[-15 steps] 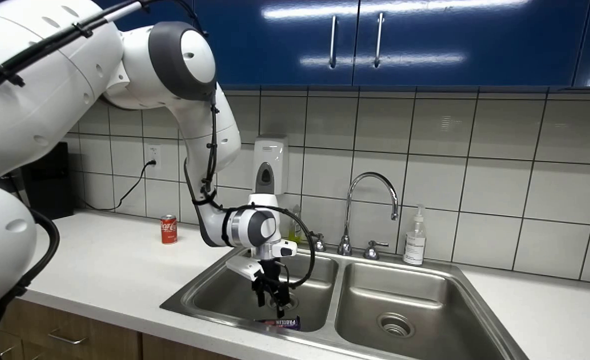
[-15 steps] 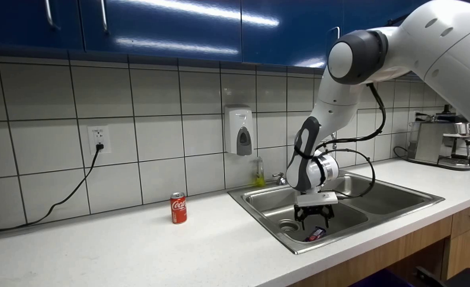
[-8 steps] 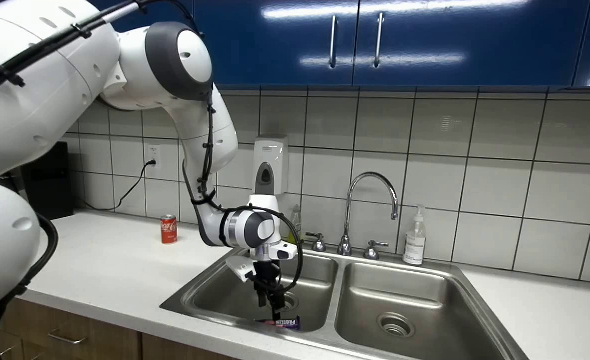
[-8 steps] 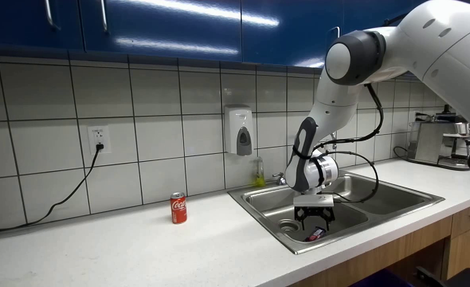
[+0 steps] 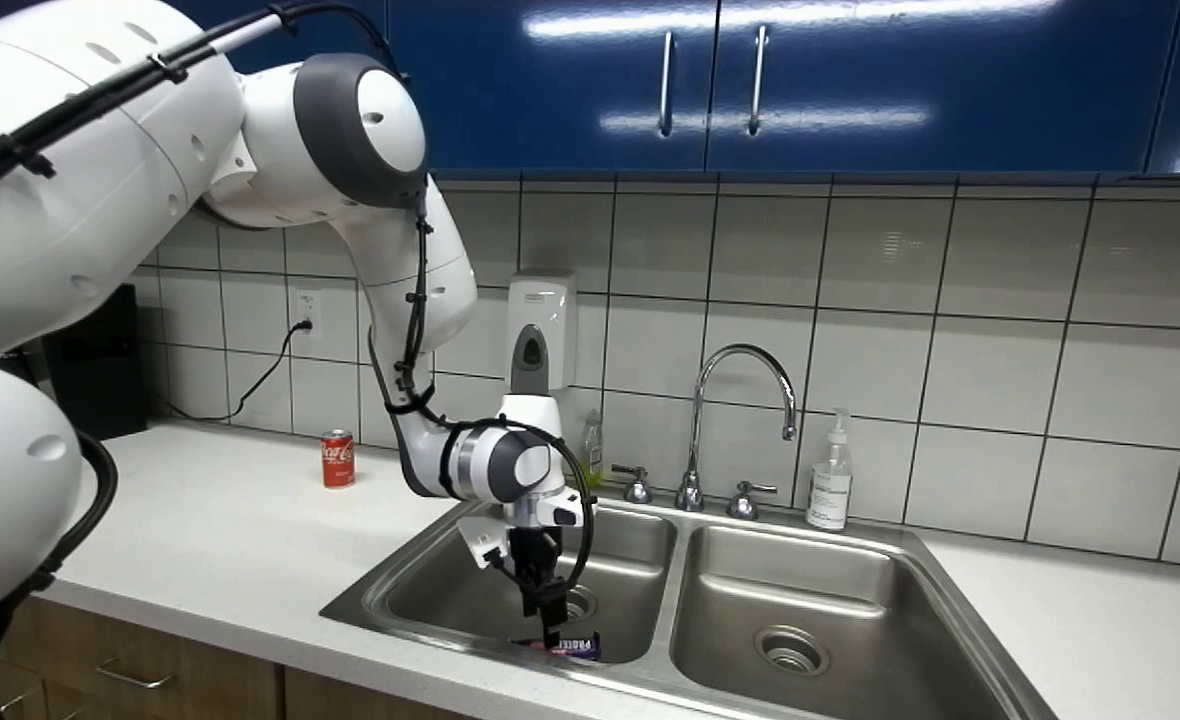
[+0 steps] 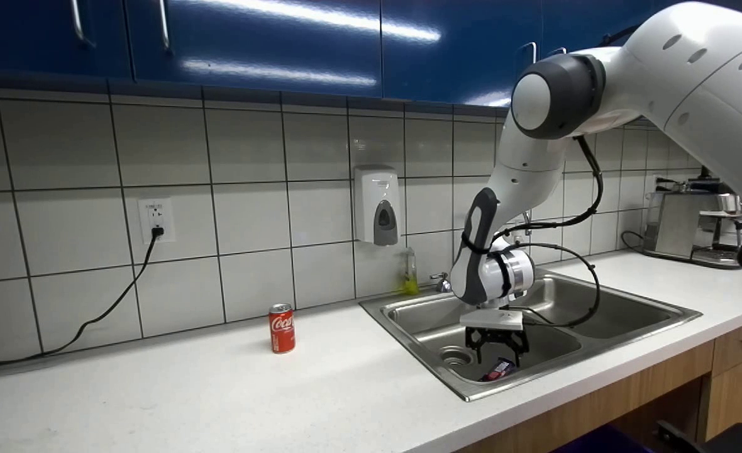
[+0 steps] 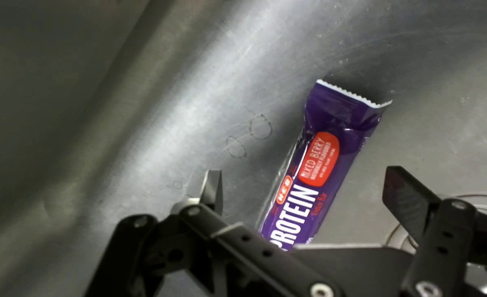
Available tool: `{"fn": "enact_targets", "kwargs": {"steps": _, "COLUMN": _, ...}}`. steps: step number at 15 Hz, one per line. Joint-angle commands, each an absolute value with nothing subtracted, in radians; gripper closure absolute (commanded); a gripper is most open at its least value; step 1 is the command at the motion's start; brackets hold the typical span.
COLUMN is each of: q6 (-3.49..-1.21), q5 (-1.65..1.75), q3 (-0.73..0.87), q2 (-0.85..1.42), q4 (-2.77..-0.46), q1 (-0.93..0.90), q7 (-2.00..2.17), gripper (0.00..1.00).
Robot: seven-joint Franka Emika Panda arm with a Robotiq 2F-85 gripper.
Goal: Remove the candy bar from the sink
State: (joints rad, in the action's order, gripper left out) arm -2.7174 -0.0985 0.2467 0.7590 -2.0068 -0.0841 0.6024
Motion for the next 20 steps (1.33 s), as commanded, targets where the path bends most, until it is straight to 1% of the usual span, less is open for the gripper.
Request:
{"fn": "enact_targets", "kwargs": {"steps": 1, "q6": -2.733, "q5": -0.120, "q3": 0.263, "q2": 0.794, "q4": -1.976, "q1": -0.098, "q7": 0.645, "gripper": 0.00}}
{"fn": "enact_targets", "kwargs": {"steps": 20, "q6": -2.725, "q5": -0.138, "q3": 0.294, "q2": 0.947, "q4": -1.808, "q1": -0.084, "q7": 0.718, "gripper": 0.00}}
